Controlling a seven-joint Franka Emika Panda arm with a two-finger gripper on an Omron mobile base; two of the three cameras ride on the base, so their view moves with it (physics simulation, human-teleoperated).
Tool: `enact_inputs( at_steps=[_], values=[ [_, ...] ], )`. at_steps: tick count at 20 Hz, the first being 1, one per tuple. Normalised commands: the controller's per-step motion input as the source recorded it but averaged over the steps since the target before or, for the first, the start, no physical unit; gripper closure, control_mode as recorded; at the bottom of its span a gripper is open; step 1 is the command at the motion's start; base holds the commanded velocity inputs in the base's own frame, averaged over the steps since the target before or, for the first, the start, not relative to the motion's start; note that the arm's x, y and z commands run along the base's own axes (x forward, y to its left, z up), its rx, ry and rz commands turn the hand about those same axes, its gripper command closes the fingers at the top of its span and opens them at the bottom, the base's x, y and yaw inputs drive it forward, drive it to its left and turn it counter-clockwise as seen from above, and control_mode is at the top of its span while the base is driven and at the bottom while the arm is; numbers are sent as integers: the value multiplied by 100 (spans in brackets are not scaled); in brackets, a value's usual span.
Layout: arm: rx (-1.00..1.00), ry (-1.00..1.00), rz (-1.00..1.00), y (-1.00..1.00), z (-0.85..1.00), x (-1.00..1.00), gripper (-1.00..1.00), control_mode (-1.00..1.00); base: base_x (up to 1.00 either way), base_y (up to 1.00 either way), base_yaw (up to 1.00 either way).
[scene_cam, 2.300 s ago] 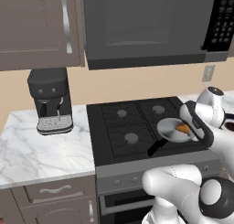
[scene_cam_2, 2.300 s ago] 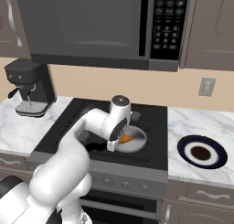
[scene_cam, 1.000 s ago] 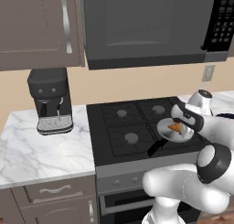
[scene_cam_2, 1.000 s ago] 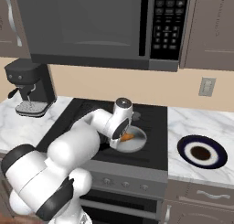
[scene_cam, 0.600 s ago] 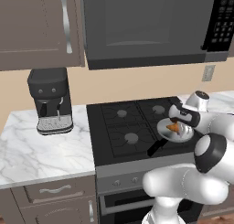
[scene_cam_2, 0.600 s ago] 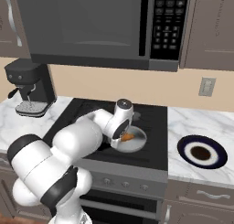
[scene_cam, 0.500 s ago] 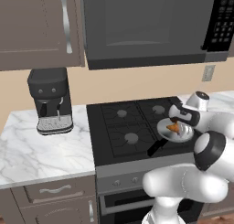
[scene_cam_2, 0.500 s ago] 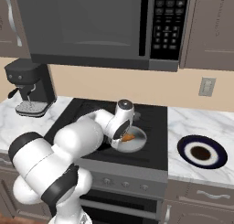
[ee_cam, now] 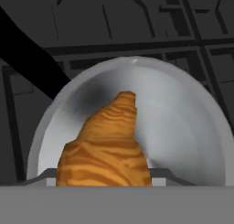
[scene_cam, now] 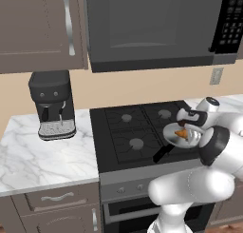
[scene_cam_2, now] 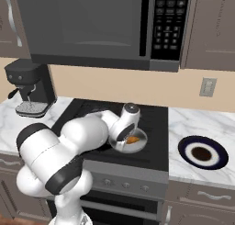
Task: Pick the croissant and place it on the pan. Then turn on the stove to warm the croissant.
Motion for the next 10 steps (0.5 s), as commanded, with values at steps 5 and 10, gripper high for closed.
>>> enact_inputs(
  at_steps=[5,10],
  values=[
    [0,0,0,-1,-13,17,100,-100,0,0,0],
    [0,0,0,0,-26,17,100,-100,0,0,0]
  ],
)
